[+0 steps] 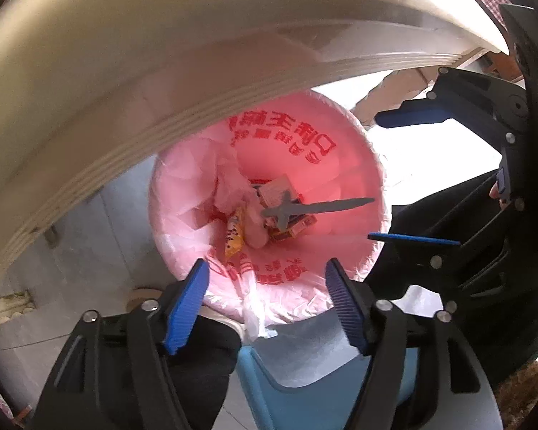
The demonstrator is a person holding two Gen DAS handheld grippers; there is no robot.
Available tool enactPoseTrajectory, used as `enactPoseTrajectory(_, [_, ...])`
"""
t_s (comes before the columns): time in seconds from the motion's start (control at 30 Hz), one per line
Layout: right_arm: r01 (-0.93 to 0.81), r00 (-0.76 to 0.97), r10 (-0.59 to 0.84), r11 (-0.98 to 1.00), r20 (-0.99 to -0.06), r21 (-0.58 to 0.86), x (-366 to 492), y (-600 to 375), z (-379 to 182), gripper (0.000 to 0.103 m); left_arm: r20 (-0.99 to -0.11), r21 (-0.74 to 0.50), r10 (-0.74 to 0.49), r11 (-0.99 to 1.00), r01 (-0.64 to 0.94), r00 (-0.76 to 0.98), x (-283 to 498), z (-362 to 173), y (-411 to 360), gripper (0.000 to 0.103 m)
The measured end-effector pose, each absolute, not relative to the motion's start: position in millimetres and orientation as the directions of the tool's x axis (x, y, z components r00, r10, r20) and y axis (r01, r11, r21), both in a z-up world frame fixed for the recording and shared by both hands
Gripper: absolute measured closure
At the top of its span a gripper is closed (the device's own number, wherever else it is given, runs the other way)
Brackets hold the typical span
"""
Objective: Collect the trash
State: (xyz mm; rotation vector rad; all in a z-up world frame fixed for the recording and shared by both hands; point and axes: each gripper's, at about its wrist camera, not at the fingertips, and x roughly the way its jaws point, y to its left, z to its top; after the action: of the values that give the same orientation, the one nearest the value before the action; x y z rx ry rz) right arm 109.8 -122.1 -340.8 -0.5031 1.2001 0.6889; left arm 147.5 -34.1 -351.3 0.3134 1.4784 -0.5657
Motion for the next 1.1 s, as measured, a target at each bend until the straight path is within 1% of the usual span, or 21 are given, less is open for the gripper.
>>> enactPoseTrajectory(0.1, [-0.707,0.221,0.215,0.707,-0.951,-0.004,104,-119,-333,0.021,-0.987,-0.1,-0.151,0.85,0.517,0.057,144,-338,-31,0.034])
enactPoseTrajectory(0.27, [-0.676,0.289,0.207,0.735,-0.935,-0.046,88,-118,-301,0.02,-0.975,-0.051,-0.142,0.893,0.448,0.172,135,-305,-20,0.033])
enactPoseTrajectory(0.4, [-0.615,0.36,0.211,0.786,-0.909,-0.06,74,-119,-272,0.018,-0.95,-0.007,-0.127,0.921,0.389,0.285,119,-272,-12,0.031])
enactPoseTrajectory(0.5, [-0.568,0.412,0.22,0.821,-0.884,-0.06,67,-123,-253,0.015,-0.927,-0.004,-0.138,0.933,0.361,0.348,109,-249,-11,0.03])
enactPoseTrajectory(0.6, [-0.508,0.475,0.203,0.858,-0.856,-0.078,59,-124,-231,0.015,-0.901,0.018,-0.132,0.941,0.338,0.414,96,-224,-12,0.027])
enactPoseTrajectory(0.7, [-0.434,0.55,0.17,0.894,-0.818,-0.106,49,-127,-201,0.015,-0.878,0.022,-0.134,0.948,0.318,0.46,88,-201,-14,0.022])
enactPoseTrajectory(0.73, [-0.415,0.568,0.162,0.903,-0.807,-0.111,45,-127,-194,0.015,-0.868,0.035,-0.121,0.953,0.301,0.482,85,-191,-13,0.018])
enactPoseTrajectory(0.83, [-0.327,0.638,0.117,0.936,-0.761,-0.13,32,-135,-161,0.014,-0.823,0.073,-0.088,0.964,0.257,0.562,74,-160,-12,0.014])
enactPoseTrajectory(0.9, [-0.255,0.685,0.074,0.956,-0.725,-0.143,22,-142,-137,0.012,-0.797,0.065,-0.097,0.967,0.245,0.596,66,-142,-11,0.009])
enactPoseTrajectory(1.0, [-0.161,0.737,0.017,0.975,-0.676,-0.151,7,-154,-111,0.008,-0.748,0.064,-0.096,0.975,0.215,0.657,53,-107,-12,0.007])
enactPoseTrajectory(1.1, [-0.066,0.784,-0.031,0.989,-0.62,-0.133,-8,-165,-78,0.006,-0.689,0.105,-0.055,0.979,0.174,0.723,37,-74,-17,0.007])
